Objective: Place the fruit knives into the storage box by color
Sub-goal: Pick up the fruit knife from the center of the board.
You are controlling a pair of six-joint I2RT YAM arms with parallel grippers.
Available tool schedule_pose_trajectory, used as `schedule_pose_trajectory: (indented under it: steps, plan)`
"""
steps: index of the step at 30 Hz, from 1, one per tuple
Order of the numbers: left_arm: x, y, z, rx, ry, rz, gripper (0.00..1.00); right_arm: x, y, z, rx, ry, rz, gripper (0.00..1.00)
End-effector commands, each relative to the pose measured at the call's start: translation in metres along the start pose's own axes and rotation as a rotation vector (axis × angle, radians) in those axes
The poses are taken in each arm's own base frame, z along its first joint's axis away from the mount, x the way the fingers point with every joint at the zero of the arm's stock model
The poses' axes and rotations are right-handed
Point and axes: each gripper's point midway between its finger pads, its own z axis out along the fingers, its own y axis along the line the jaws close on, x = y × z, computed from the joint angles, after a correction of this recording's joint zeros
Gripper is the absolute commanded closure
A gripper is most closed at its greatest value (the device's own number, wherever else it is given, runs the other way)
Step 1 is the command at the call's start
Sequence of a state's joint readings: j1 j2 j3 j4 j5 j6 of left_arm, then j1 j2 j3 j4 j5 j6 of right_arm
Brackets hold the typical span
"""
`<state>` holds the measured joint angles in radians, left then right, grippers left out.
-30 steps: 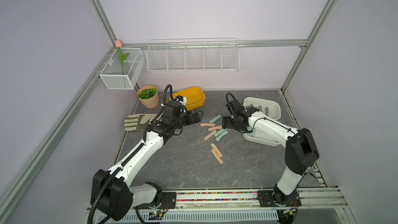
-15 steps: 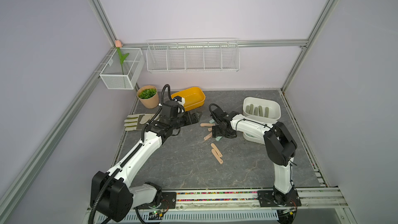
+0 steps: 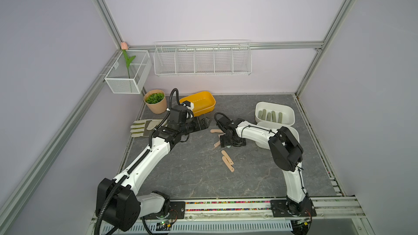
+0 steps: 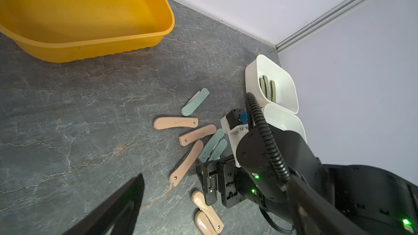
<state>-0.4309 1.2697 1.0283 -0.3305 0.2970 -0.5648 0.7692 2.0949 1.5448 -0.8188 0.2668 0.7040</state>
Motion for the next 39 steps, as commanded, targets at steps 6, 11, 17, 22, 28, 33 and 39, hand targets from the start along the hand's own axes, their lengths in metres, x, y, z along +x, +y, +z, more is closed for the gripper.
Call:
schedule_pose_trajectory:
  steps: [6, 11, 17, 22, 28, 33, 39]
  plan:
    - [0.0, 0.002, 0.004, 0.005, 0.006, -0.015, 0.01, 0.012, -0.033, 0.008, 0.049, 0.03, 0.054, 0.01]
    - [-0.004, -0.001, 0.005, 0.011, 0.001, -0.025, 0.01, 0.019, -0.051, 0.008, 0.039, 0.035, 0.085, 0.01]
    - [-0.006, -0.001, 0.009, 0.014, 0.005, -0.037, 0.01, 0.016, -0.048, 0.008, -0.03, 0.03, 0.096, 0.02]
    - [-0.006, 0.0, 0.014, 0.017, 0.008, -0.057, 0.01, 0.004, -0.044, 0.013, -0.078, 0.036, 0.113, 0.06]
    - [-0.007, -0.001, 0.019, 0.021, 0.013, -0.07, 0.01, -0.011, -0.041, 0.022, -0.121, 0.046, 0.132, 0.17]
    - [-0.009, -0.003, 0.019, 0.025, 0.01, -0.076, 0.01, -0.018, -0.037, 0.027, -0.134, 0.053, 0.117, 0.34]
    - [-0.01, -0.004, 0.019, 0.03, 0.006, -0.082, 0.01, -0.022, -0.028, 0.029, -0.158, 0.052, 0.07, 0.51]
